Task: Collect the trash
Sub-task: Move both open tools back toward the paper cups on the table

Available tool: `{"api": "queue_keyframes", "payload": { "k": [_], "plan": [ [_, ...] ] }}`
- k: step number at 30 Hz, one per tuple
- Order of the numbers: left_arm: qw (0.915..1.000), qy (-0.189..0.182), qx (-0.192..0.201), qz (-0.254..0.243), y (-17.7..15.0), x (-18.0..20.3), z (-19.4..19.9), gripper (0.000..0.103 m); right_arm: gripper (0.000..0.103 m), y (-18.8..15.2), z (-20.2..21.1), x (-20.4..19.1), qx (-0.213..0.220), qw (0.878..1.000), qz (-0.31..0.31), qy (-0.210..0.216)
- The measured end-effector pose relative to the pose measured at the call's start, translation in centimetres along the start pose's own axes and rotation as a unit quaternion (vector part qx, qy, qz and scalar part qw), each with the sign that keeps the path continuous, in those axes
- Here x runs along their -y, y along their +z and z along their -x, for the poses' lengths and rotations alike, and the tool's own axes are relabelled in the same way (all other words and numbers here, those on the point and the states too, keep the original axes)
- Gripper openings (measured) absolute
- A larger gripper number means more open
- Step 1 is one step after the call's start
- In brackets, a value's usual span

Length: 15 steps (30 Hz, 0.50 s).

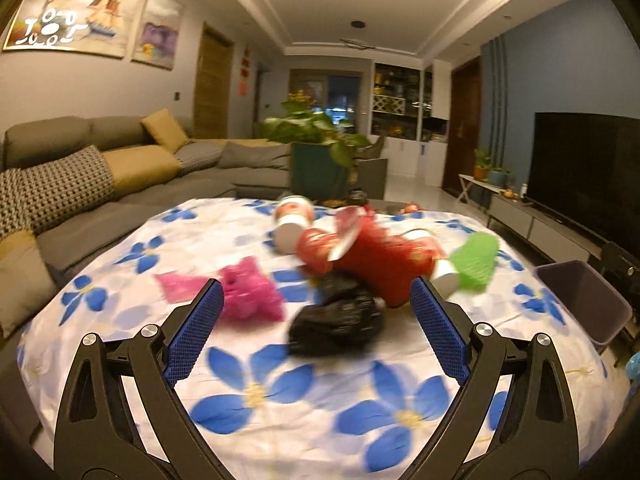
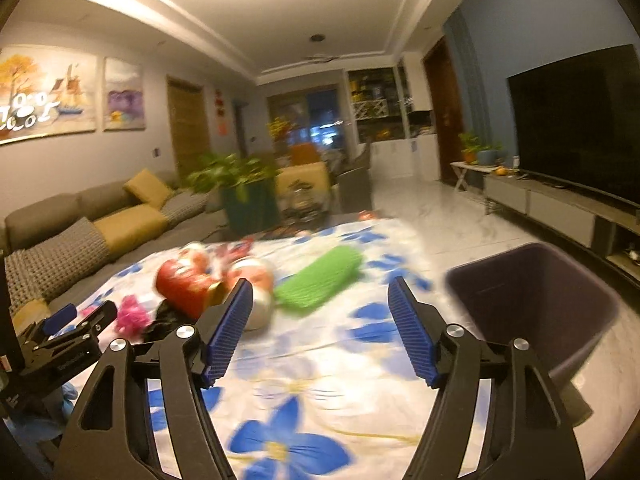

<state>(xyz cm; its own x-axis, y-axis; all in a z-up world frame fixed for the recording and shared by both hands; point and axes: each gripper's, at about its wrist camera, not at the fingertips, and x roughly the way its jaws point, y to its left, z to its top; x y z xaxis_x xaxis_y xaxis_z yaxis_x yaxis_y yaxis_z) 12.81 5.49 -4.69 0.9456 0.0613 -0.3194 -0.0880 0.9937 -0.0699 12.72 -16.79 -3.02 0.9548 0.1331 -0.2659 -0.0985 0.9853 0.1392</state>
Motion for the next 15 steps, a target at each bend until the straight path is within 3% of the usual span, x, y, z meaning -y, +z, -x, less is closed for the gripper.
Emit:
{"api": "queue_keyframes", "payload": {
  "k": [8, 15],
  "plan": [
    [0.9995, 0.025, -0.002, 0.02, -0.7, -3.9, -0.1, 0.092, 0.059, -1.7, -4.7, -6.0, -0.038, 0.998, 0.014, 0.056],
    [0.9982, 0.05, 0.003, 0.034, -0.8, -6.4, -0.6, 0.092, 0.052, -2.4, -7.8, -8.4, -0.065, 0.995, 0.03, 0.074]
  ]
}}
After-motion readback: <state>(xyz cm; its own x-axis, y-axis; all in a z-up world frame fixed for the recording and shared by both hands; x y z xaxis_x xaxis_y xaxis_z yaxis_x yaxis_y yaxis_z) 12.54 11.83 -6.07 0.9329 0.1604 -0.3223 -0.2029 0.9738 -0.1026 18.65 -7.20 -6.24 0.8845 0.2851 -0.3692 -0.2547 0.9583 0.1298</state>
